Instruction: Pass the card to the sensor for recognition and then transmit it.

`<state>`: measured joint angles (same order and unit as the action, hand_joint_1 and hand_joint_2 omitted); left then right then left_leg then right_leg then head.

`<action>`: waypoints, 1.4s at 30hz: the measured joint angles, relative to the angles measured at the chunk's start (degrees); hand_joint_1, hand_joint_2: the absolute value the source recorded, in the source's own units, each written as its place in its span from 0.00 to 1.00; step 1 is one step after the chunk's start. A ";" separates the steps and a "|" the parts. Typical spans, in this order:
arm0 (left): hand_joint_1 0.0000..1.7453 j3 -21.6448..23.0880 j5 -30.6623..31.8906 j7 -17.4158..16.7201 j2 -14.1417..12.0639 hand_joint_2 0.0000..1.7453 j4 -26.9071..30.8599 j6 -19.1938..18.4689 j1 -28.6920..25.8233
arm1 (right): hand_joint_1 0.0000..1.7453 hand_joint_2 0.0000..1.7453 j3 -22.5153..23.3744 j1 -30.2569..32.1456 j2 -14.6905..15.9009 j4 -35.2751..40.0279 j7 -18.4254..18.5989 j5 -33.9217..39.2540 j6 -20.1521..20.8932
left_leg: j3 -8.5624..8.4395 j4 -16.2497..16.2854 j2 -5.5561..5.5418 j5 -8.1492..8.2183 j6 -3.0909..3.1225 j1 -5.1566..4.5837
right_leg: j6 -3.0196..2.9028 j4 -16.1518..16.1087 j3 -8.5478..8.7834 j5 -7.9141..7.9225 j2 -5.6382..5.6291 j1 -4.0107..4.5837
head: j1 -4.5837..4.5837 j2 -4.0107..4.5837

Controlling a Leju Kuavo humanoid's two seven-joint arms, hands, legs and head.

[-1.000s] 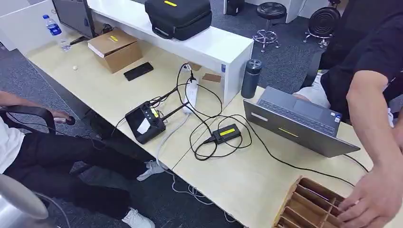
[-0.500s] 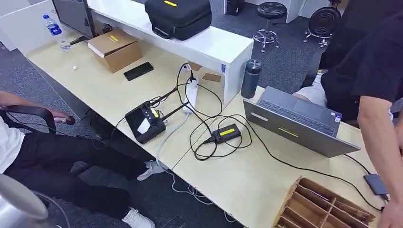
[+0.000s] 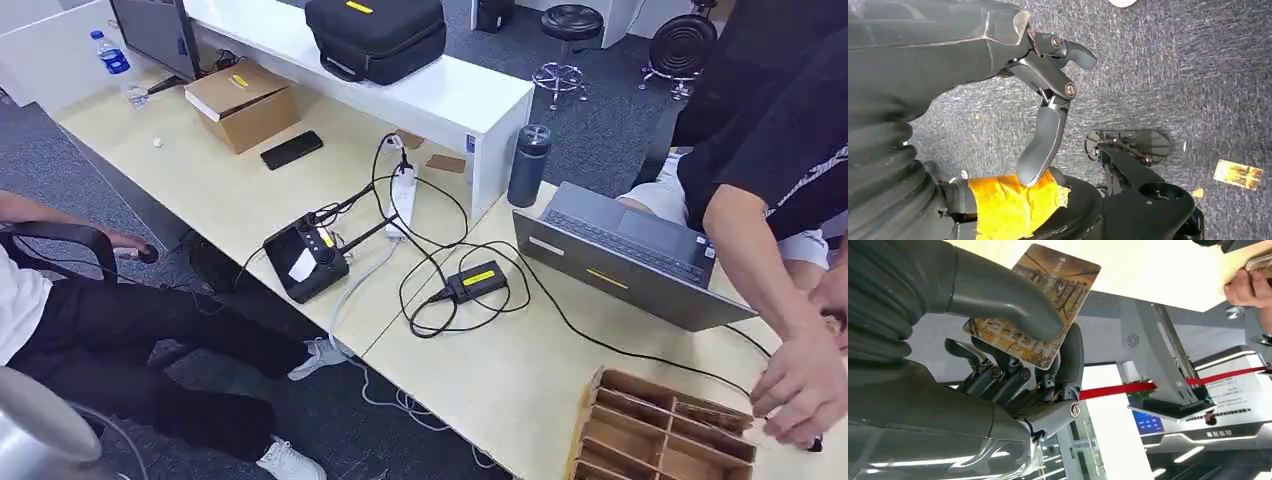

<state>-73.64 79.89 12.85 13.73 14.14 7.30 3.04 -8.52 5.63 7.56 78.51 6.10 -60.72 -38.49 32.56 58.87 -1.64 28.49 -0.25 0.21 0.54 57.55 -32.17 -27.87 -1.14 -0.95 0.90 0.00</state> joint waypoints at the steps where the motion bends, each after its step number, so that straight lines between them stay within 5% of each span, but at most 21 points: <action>1: 0.00 0.00 0.00 0.00 0.00 1.00 0.00 0.00 0.00 | 1.00 1.00 0.00 0.04 -0.04 0.09 0.00 0.00 0.00 | 0.00 0.00 0.00 0.00 0.00 0.00 | 0.00 0.00 0.00 0.00 0.00 0.00 | 0.00 0.00; 16: 0.00 0.00 -0.15 0.00 0.00 1.00 0.00 0.00 0.00 | 1.00 1.00 0.00 0.29 -0.09 0.70 -0.30 0.04 0.00 | 0.00 0.00 0.00 0.00 0.00 0.00 | 0.00 0.00 0.00 0.00 0.00 0.00 | 0.00 0.00; 24: 0.00 0.00 -0.55 0.00 0.02 1.00 0.00 -0.04 -0.01 | 1.00 1.00 -0.85 1.49 -0.11 6.80 0.04 -1.84 2.38 | 0.01 0.00 0.00 0.00 0.00 0.00 | 0.00 0.00 0.00 0.00 0.00 0.00 | 0.00 0.00; 30: 0.00 0.00 -0.50 0.00 0.02 1.00 0.00 0.00 -0.01 | 1.00 1.00 -4.08 1.82 0.68 7.72 2.40 -0.44 10.34 | 0.02 0.00 -0.01 0.00 0.00 0.01 | 0.00 0.00 0.00 0.00 0.01 0.00 | -0.02 0.00; 42: 0.00 0.00 -0.35 0.00 0.02 1.00 0.00 0.20 0.04 | 1.00 1.00 -10.82 -0.16 2.32 3.28 3.52 1.18 10.27 | -0.04 0.00 0.01 0.00 0.00 0.01 | -0.01 0.00 0.05 0.01 -0.01 0.01 | 0.00 0.00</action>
<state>-73.64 79.54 12.85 13.75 14.14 7.50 3.08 -19.34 5.47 9.88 81.79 9.62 -59.54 -28.22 32.52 58.87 -1.63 28.49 -0.25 0.21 0.53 57.54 -32.13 -27.86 -1.15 -0.94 0.90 0.00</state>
